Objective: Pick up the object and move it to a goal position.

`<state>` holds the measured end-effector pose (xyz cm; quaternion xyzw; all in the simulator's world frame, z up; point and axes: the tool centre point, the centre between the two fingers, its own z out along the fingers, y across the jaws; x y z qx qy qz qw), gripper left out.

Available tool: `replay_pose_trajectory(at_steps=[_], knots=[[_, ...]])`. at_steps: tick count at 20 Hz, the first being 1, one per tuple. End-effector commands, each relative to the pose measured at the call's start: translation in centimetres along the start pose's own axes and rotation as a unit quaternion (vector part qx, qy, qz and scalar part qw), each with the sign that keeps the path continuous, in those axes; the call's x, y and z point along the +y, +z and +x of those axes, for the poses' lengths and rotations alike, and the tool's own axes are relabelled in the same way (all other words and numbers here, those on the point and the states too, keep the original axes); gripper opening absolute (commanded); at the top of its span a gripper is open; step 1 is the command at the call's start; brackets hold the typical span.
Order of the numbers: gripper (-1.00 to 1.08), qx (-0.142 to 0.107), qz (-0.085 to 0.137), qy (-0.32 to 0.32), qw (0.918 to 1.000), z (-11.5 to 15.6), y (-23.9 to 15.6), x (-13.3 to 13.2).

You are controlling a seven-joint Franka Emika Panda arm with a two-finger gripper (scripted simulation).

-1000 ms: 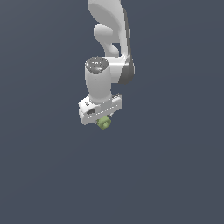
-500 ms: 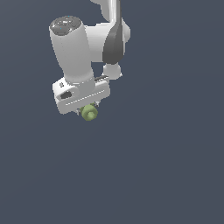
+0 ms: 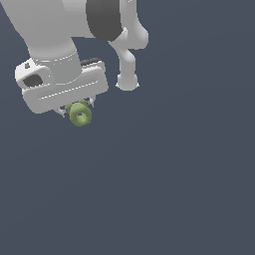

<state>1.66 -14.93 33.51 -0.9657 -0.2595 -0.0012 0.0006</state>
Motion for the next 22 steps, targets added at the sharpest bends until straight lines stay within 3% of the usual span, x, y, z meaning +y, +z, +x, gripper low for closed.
replay_pose_trajectory(at_steps=[1,22], knots=[[-1.0,-0.001,0.0,0.0,1.0,-0.2,-1.8,1.0],[-1.0,-0.001,0.0,0.0,1.0,-0.7,-11.7,7.1]])
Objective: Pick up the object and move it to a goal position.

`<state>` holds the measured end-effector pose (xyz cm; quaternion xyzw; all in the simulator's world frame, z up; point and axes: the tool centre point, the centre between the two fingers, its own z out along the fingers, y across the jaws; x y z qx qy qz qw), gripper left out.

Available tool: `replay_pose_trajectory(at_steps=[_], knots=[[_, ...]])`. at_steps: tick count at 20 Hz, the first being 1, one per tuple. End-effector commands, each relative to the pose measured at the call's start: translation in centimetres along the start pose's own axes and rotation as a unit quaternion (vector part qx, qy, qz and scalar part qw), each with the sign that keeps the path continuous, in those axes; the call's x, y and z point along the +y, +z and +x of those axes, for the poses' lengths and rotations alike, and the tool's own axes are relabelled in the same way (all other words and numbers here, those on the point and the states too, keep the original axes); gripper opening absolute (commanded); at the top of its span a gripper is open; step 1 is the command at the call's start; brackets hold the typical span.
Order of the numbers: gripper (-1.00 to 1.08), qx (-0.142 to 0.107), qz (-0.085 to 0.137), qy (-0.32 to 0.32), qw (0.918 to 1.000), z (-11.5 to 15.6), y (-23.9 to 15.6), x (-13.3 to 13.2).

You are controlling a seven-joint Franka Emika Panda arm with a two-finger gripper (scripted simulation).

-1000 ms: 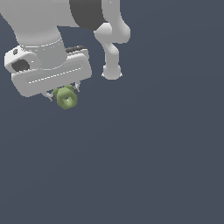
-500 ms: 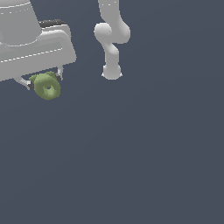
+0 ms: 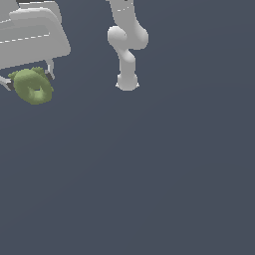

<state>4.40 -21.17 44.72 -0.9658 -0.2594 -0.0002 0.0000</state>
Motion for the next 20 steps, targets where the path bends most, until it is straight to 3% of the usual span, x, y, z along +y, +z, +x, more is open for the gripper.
replay_pose_trajectory(at_steps=[1,20], knots=[[-1.0,0.0,0.0,0.0,1.0,0.0,-0.8,0.5],[-1.0,0.0,0.0,0.0,1.0,0.0,-2.8,1.8]])
